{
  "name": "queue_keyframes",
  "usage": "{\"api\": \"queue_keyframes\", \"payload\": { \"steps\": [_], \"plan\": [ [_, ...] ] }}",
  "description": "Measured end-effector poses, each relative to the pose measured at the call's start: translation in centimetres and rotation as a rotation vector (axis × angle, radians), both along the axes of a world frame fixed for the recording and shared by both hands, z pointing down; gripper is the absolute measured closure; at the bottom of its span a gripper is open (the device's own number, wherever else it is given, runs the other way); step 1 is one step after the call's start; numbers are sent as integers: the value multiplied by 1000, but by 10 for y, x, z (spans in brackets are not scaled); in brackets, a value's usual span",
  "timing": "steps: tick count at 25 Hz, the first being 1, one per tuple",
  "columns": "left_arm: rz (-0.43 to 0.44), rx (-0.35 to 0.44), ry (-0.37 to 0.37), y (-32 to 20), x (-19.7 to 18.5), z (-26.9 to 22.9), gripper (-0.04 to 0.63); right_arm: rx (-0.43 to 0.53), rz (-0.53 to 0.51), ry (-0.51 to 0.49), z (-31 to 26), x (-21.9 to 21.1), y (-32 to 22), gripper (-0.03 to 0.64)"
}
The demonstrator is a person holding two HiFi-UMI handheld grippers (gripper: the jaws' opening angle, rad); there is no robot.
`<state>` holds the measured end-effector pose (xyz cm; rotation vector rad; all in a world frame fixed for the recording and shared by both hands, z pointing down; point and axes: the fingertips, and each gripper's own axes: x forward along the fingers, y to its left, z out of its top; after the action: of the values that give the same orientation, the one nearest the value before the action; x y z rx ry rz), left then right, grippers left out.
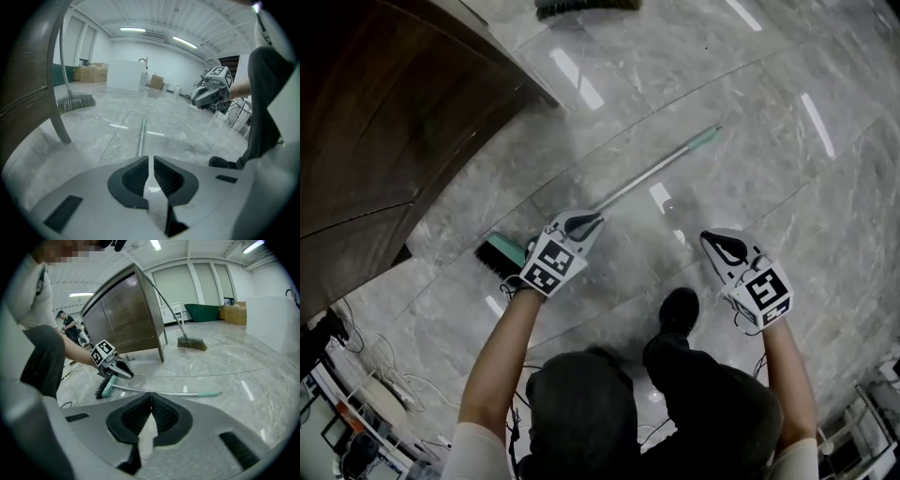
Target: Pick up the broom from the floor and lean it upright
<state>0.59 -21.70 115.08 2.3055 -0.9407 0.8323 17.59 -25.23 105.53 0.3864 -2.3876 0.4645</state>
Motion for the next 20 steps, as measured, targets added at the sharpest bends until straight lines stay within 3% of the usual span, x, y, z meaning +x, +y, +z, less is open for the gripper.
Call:
{"api": "queue_keyframes", "payload": {
  "steps": [7,9,20],
  "plan": [
    [39,-31,-23,-1,-4,44,576,-3,-17,-16,31,-7,5,615],
    [43,-48,-31,0,-5,55,515,-12,-12,-22,38,-9,5,615],
    [63,-101,-103,6,-12,112,462,-24,-37,-14,59,-18,14,615]
  ]
}}
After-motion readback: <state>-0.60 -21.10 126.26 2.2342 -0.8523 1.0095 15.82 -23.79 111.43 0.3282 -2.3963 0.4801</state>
